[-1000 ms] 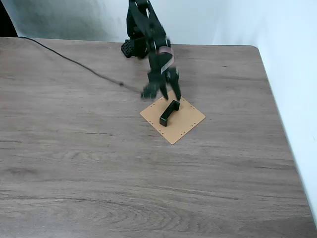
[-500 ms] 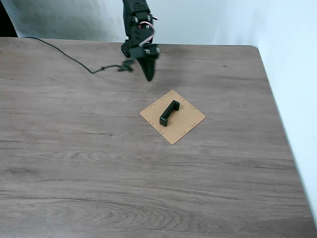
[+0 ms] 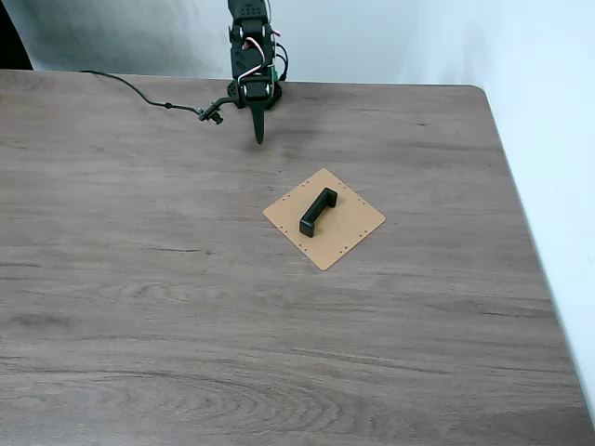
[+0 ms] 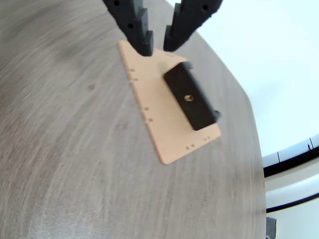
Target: Grasp a black block and then place it on the board.
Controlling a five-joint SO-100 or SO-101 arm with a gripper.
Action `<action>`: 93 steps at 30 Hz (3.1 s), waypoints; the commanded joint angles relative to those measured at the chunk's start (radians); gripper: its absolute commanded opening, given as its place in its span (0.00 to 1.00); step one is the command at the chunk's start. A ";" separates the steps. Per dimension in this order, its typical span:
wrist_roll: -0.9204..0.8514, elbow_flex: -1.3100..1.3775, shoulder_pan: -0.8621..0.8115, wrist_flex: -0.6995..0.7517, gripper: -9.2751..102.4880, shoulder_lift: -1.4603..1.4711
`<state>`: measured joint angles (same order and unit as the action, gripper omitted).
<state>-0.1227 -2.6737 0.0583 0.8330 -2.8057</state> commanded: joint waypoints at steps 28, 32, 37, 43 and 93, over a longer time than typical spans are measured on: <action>0.161 -0.428 -0.018 0.012 0.08 -0.511; 0.195 -0.442 -0.040 0.043 0.08 -0.566; 0.195 -0.443 -0.041 0.048 0.08 -0.572; 0.173 -0.443 -0.031 0.046 0.08 -0.572; 0.143 -0.443 -0.006 0.046 0.08 -0.574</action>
<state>0.0261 -3.1032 0.0261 0.8698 -3.3610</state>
